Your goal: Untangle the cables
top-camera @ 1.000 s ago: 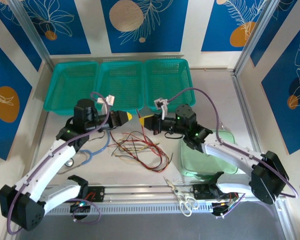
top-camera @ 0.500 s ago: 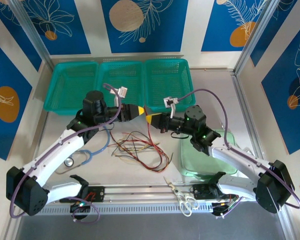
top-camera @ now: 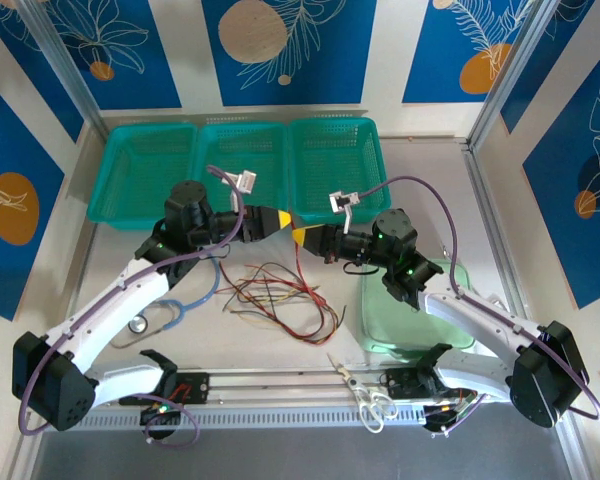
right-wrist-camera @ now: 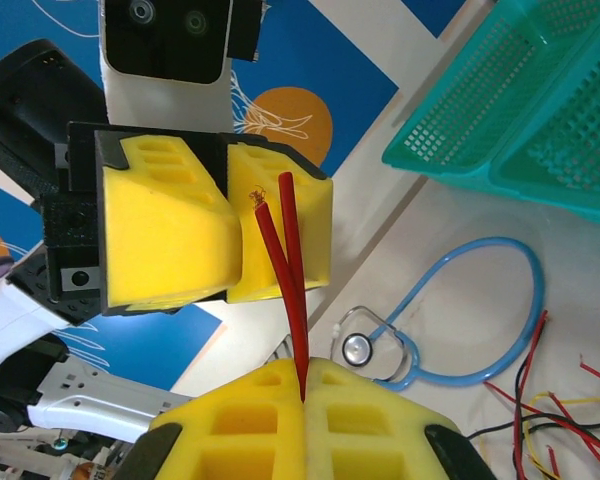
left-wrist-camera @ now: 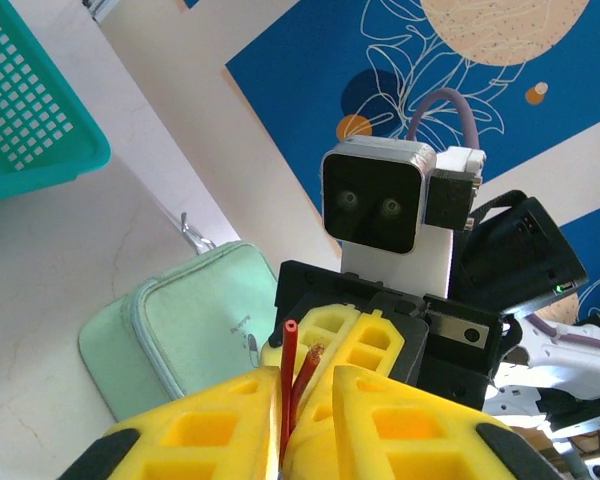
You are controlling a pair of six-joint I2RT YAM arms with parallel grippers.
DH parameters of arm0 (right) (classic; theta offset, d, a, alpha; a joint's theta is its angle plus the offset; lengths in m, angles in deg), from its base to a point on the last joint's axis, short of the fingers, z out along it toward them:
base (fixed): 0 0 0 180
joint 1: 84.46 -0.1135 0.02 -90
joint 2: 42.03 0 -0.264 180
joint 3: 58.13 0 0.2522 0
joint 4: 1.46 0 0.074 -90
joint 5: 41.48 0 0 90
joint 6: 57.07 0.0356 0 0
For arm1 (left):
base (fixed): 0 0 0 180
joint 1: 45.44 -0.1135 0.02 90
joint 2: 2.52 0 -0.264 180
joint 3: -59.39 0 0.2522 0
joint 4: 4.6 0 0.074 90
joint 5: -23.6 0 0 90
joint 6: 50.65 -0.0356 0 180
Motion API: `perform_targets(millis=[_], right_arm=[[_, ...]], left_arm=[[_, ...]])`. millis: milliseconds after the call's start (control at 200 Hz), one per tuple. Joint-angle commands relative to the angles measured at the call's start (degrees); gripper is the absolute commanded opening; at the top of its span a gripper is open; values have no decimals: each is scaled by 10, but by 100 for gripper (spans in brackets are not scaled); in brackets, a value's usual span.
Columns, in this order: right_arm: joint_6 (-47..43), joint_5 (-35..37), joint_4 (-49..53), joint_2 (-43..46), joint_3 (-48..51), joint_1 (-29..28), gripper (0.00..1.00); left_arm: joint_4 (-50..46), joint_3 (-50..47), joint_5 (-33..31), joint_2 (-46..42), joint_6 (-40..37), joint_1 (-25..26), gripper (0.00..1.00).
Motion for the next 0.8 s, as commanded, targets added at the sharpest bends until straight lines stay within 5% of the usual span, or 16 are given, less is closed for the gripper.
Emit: perform_targets(millis=[0,795], right_arm=[[17,-19,-30,-6,-1,4,4],[34,-35,-44,-11,1,15,5]], left_arm=[[20,7,15,2,0,8,22],[35,-8,8,-7,3,11,0]])
